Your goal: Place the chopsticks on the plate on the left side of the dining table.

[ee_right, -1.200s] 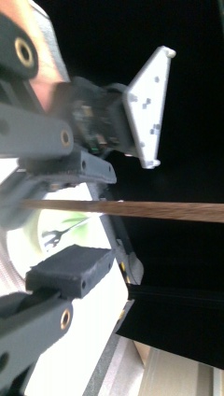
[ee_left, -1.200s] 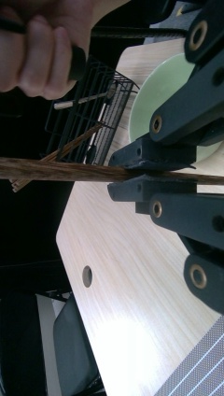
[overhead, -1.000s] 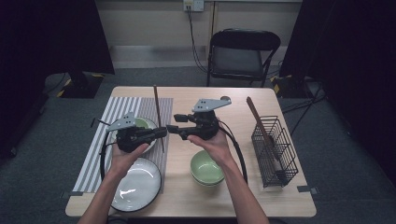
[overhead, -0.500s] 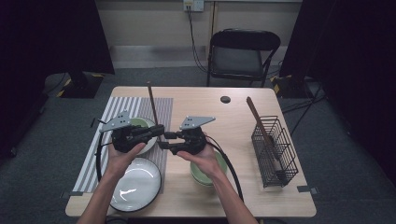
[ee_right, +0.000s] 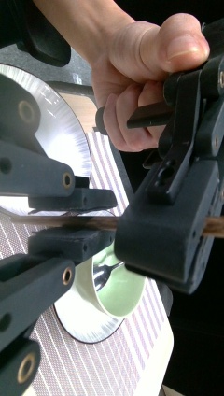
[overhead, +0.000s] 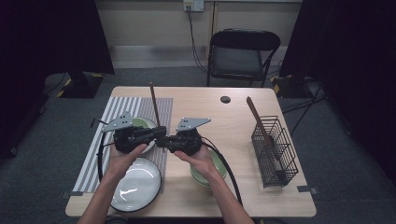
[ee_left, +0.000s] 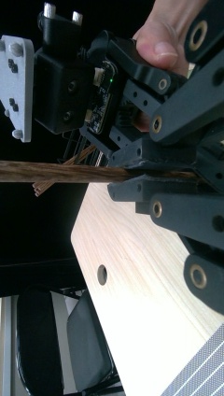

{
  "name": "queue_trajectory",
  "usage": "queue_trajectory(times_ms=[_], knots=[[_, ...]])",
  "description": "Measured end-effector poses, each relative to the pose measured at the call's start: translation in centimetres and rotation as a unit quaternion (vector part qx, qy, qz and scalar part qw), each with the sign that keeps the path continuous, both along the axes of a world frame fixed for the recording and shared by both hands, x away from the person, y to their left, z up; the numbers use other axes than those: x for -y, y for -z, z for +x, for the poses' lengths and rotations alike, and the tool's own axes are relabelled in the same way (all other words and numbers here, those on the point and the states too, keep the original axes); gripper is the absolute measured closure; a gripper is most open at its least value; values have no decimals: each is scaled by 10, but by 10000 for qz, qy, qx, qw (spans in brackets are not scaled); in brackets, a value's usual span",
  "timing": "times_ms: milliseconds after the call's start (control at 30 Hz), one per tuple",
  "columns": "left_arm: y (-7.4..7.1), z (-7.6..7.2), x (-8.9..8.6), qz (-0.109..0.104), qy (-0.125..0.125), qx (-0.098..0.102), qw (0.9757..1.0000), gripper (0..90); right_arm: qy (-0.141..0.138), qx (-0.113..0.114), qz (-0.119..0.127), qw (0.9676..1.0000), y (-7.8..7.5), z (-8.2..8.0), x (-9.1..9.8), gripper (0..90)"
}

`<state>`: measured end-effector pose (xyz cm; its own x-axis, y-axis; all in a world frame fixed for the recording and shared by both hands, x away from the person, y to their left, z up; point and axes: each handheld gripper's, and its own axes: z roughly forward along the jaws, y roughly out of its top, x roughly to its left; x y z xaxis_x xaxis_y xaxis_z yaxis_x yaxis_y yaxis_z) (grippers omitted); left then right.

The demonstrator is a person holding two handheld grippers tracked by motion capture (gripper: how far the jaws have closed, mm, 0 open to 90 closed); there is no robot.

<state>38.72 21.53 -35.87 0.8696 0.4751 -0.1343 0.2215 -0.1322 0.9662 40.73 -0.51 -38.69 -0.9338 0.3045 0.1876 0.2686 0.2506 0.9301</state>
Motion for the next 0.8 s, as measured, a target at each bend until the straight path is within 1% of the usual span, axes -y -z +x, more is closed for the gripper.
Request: queue_trajectory(times_ms=[33, 100, 133, 167, 233, 300, 333, 367, 400, 433, 467, 500, 567, 600, 633, 700, 733, 800], knots=[[0, 0, 0, 18, 0, 3, 10000, 852, -3, 12, -2, 10000, 0, 0, 0, 858], [0, 0, 1, 29, -44, 21, 10000, 849, 11, 22, -14, 10000, 1, 0, 0, 862], [1, 0, 0, 6, -31, -5, 10000, 847, 26, 17, -16, 10000, 1, 0, 0, 863], [1, 0, -1, 32, -34, -25, 10000, 843, 25, 11, -13, 10000, 1, 0, 1, 864], [1, 1, -1, -30, 17, -81, 10000, 840, 18, 27, -65, 10000, 0, -1, 2, 865], [-1, -1, 0, -36, 42, -28, 10000, 827, -2, 84, -144, 9999, -2, -3, 4, 865], [-2, -2, 1, -46, 40, 2, 10000, 811, -12, 95, -187, 9998, -3, -3, 6, 865], [-3, -3, 1, -75, 42, -11, 10000, 792, -7, 79, -236, 9997, -3, -4, 8, 865], [-4, -3, 1, -108, 37, 37, 9999, 771, -3, 92, -297, 9995, -4, -5, 10, 865], [-5, -3, 1, -137, 35, 24, 9999, 750, -11, 96, -336, 9994, -4, -6, 12, 865], [-6, -3, 1, -90, 29, 35, 9999, 698, -9, 99, -351, 9993, -3, -7, 14, 865], [-7, -4, 3, -102, 9, 29, 9999, 659, -28, 102, -364, 9993, -3, -8, 15, 865], [-7, -4, 5, -95, -121, 13, 9999, 593, -22, 84, -370, 9993, -2, -9, 18, 865], [-6, -3, 6, -78, -136, 3, 9999, 555, -25, 59, -357, 9993, -1, -9, 19, 865], [-6, -2, 7, -14, -142, 32, 9999, 553, -15, 39, -335, 9994, 0, -9, 19, 865], [-4, -1, 6, -55, -186, -17, 9998, 537, -61, 59, -329, 9994, 0, -12, 19, 866], [-4, -1, 5, -72, -184, -55, 9998, 531, -29, 95, -389, 9992, -1, -13, 18, 866], [-4, -1, 3, -81, -202, -33, 9998, 527, 9, 135, -425, 9990, -3, -15, 19, 866]])
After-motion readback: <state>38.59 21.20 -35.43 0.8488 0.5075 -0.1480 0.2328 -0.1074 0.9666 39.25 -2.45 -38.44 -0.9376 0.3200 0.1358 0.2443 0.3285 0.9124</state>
